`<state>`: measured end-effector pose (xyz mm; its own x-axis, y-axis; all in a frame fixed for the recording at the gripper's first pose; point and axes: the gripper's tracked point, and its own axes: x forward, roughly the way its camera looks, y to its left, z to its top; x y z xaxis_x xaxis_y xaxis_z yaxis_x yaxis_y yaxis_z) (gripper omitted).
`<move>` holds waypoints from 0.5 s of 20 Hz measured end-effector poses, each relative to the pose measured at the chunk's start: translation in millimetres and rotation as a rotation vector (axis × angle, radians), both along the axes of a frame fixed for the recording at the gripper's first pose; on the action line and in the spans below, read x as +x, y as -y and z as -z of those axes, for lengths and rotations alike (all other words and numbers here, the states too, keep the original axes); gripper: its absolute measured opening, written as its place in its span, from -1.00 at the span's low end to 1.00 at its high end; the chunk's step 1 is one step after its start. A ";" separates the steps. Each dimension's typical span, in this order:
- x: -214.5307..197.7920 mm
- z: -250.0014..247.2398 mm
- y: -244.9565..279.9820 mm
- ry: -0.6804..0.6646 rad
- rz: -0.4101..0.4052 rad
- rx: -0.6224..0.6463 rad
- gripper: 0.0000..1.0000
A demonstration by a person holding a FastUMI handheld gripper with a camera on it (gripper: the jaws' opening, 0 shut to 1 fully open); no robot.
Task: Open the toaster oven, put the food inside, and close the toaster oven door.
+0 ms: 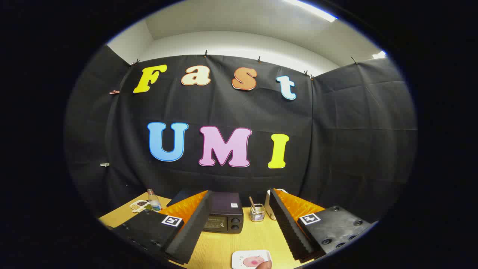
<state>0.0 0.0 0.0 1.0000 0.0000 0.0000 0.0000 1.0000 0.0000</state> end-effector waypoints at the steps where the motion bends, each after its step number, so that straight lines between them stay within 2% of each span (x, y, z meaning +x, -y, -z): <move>1: 0.7 0.0 -0.9 -0.001 0.000 0.001 0.95; 10: 2.8 -0.9 -0.6 0.004 0.000 -0.003 0.95</move>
